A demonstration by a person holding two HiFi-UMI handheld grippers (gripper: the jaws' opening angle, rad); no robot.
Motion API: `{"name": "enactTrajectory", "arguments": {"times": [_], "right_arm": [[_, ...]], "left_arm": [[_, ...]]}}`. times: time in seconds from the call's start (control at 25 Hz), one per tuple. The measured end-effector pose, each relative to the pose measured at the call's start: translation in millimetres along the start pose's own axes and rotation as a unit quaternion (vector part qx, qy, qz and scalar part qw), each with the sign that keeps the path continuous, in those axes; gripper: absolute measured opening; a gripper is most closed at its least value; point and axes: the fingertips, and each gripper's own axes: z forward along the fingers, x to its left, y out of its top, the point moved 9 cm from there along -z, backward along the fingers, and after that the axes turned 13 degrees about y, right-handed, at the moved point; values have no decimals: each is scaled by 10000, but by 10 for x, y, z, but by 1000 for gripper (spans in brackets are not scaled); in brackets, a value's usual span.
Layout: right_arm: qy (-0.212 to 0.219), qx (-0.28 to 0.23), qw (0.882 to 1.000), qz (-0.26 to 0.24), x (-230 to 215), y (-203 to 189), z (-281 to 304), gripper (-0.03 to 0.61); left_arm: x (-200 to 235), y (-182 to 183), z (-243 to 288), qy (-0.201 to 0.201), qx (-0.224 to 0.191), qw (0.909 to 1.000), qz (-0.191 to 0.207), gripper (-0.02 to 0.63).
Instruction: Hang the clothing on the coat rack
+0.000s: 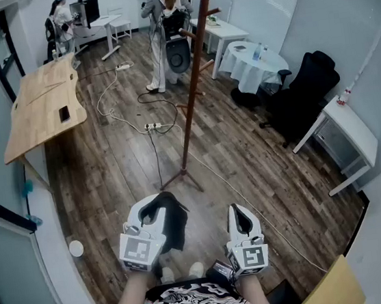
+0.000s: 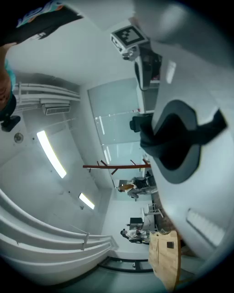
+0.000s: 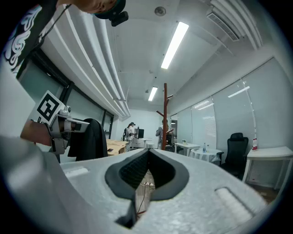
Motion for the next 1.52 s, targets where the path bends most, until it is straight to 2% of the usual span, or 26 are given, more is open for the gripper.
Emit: {"name": "enactTrajectory", "arguments": {"times": [0.44, 0.6, 0.76, 0.84, 1.0, 1.52], "right_arm": [[286, -173, 9994, -96, -50, -82, 25, -2], [339, -133, 9993, 30, -127, -118, 6, -2], [301, -94, 9994, 140, -237, -145, -34, -2], [273, -87, 9995, 167, -302, -169, -76, -2], [293, -72, 9994, 177, -405, -213, -139, -2], [483, -118, 9987, 146, -799, -288, -295, -2]], "left_arm": [[-17, 72, -24, 135, -6, 9999, -106, -6], [-69, 50, 17, 177, 47, 9998, -109, -5], [-185, 164, 66, 218, 147, 9987, -445, -6], [-244, 157, 95, 190, 123, 9990, -383, -6], [-313, 60, 150, 107, 52, 9999, 37, -6], [-616, 74, 266, 374, 106, 9992, -33, -5]]}}
